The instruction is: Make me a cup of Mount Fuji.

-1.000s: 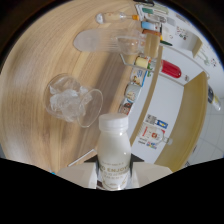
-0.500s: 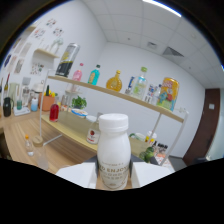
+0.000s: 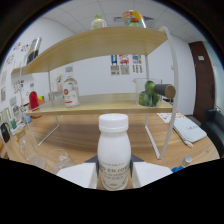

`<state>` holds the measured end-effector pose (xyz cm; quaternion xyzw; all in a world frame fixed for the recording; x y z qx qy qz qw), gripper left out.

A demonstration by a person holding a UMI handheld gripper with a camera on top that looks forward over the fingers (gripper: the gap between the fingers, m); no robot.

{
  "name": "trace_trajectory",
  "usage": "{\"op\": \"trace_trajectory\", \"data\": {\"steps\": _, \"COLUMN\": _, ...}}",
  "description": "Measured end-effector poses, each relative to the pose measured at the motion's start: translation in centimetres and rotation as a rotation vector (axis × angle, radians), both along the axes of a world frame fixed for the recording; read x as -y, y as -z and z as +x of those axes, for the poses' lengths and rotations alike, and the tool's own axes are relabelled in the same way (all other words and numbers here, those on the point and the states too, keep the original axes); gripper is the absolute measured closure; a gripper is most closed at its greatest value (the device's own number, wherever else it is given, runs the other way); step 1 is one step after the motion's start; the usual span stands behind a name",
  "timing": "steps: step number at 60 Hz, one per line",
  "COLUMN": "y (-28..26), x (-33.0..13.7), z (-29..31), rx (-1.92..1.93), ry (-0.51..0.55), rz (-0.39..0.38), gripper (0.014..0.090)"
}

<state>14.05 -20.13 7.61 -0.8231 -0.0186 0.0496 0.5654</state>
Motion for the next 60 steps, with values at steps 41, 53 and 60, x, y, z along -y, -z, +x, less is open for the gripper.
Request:
{"op": "trace_trajectory", "data": {"steps": 41, "y": 2.0, "x": 3.4, "z": 1.7, "rx": 0.039, "ry": 0.094, "rz": -0.151, "gripper": 0.0190}}
{"op": "trace_trajectory", "data": {"steps": 53, "y": -3.9, "x": 7.2, "z": 0.1, "rx": 0.095, "ry": 0.158, "rz": -0.185, "gripper": 0.0196}}
{"op": "trace_trajectory", "data": {"steps": 60, "y": -6.8, "x": 9.6, "z": -2.9, "rx": 0.122, "ry": 0.157, "rz": -0.204, "gripper": 0.0193}}
